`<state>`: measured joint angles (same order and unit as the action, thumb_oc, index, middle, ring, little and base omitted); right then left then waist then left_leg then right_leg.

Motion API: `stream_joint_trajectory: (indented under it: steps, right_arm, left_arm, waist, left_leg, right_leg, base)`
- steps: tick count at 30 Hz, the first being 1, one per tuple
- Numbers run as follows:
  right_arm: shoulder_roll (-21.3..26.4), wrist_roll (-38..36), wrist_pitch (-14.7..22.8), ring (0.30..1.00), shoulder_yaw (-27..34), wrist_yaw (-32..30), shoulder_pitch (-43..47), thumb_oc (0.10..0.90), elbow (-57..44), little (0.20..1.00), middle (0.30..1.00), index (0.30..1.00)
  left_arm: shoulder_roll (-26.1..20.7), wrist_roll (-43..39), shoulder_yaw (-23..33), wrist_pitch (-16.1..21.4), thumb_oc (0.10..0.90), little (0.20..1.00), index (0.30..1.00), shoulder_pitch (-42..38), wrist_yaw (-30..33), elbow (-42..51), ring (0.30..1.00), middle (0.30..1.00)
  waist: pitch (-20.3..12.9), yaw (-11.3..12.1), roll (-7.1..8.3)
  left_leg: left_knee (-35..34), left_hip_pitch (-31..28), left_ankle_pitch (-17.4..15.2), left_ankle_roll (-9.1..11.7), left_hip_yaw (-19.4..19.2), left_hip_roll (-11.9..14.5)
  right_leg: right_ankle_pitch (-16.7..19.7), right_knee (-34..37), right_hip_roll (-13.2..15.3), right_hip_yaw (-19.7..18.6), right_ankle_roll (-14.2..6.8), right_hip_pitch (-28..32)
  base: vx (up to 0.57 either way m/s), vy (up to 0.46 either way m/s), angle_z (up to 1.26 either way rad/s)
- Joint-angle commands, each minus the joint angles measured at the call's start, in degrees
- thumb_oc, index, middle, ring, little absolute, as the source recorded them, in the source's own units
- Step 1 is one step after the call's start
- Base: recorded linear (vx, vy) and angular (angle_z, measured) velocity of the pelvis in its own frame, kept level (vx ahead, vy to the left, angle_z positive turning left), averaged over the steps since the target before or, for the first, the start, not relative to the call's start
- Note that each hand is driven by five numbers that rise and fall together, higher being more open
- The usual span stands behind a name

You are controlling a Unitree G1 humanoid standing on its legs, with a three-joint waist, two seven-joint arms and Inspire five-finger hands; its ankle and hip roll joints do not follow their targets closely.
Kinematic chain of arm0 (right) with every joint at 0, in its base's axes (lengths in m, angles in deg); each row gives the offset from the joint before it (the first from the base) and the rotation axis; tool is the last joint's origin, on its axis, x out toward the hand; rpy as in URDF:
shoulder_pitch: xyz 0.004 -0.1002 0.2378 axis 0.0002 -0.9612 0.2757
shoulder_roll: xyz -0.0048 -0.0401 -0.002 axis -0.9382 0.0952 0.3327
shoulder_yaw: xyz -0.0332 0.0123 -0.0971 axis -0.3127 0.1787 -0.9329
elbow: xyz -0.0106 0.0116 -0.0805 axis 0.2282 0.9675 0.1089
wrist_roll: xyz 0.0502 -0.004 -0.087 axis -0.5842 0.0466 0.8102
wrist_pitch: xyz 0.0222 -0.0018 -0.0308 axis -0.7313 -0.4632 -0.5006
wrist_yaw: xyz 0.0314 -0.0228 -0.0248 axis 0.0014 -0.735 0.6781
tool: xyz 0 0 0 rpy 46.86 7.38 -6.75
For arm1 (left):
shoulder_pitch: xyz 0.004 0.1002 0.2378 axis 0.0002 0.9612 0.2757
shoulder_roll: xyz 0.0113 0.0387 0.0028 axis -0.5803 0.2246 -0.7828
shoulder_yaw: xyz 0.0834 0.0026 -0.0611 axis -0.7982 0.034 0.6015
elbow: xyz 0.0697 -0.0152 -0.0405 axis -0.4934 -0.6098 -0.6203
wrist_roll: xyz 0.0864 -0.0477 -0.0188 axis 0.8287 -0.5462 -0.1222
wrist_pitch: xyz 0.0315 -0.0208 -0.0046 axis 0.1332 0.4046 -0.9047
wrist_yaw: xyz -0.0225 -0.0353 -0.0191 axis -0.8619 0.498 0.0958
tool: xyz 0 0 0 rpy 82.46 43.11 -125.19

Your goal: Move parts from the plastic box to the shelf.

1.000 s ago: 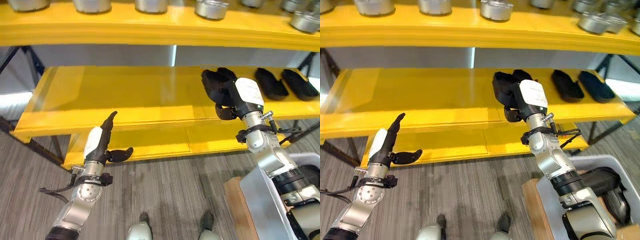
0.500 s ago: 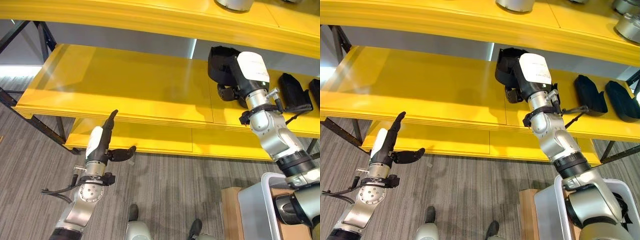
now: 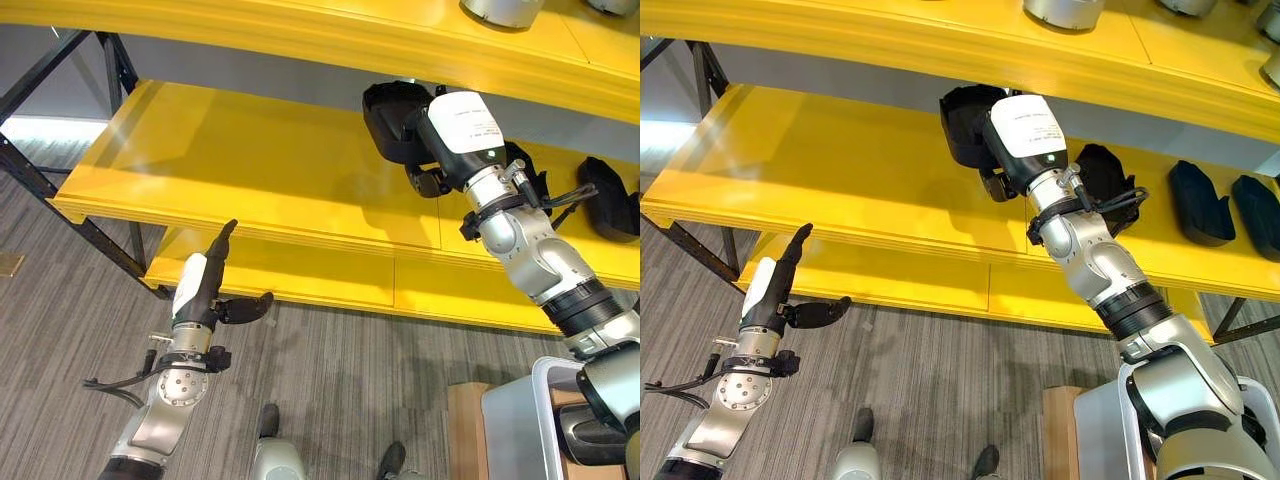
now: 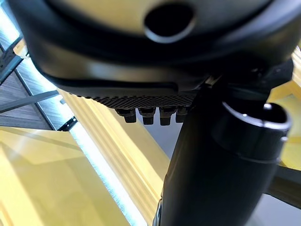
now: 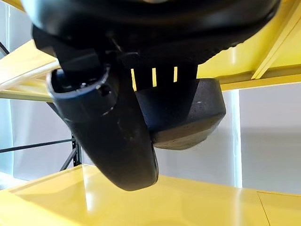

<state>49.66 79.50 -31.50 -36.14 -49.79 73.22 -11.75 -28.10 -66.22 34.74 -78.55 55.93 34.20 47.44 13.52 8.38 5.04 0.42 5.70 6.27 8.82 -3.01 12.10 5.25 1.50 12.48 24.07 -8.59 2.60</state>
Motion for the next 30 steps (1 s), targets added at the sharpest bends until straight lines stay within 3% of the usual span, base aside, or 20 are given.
stream_joint_trajectory:
  steps: [1,12,19,30]
  right_arm:
    - [-0.6,1.4,-0.6,0.3,-0.5,-5.3,13.3,0.4,3.6,0.3,0.3,0.3]
    - [-2.7,1.1,-2.2,0.3,-4.1,-8.3,19.2,0.4,16.5,0.3,0.3,0.3]
    - [-3.1,1.8,-3.8,0.3,-7.8,-10.2,24.4,0.4,25.4,0.3,0.3,0.3]
    - [-4.7,1.2,-5.0,0.3,-9.8,-10.9,27.4,0.4,31.0,0.3,0.3,0.3]
  left_arm:
    - [-4.1,0.3,-1.3,6.5,0.9,1.0,1.0,-2.7,2.7,6.9,1.0,1.0]
    - [-6.3,-2.8,-2.6,8.2,0.9,1.0,1.0,-3.2,3.0,7.7,1.0,1.0]
    - [-8.2,-4.4,-5.1,9.2,0.9,1.0,1.0,-5.2,3.3,7.1,1.0,1.0]
    - [-8.7,-5.1,-6.7,9.3,0.9,1.0,1.0,-7.0,3.4,7.0,1.0,1.0]
  waist:
    - [-6.4,0.9,1.7]
    - [-2.8,2.7,-0.22]
    - [0.3,3.7,-2.32]
    - [1.6,4.2,-2.94]
  left_leg:
    - [1.2,-2.5,-5.7,-0.5,-2.9,2.7]
    - [2.7,2.2,-4.3,0.0,-1.1,2.6]
    - [3.3,5.5,-3.1,-0.4,0.6,1.8]
    - [2.3,6.8,-1.9,-0.3,1.2,1.3]
  right_leg:
    - [-1.9,-6.3,5.8,1.4,-2.1,-2.8]
    - [-1.9,-8.1,5.8,2.0,-1.8,-6.4]
    - [-1.8,-10.1,6.9,2.5,-1.9,-9.5]
    - [-1.6,-10.5,7.3,2.6,-2.0,-11.2]
  base:
    - [0.0,0.0,0.0]
    - [-0.07,-0.008,0.02]
    - [-0.06,0.016,0.11]
    - [0.0,0.002,0.04]
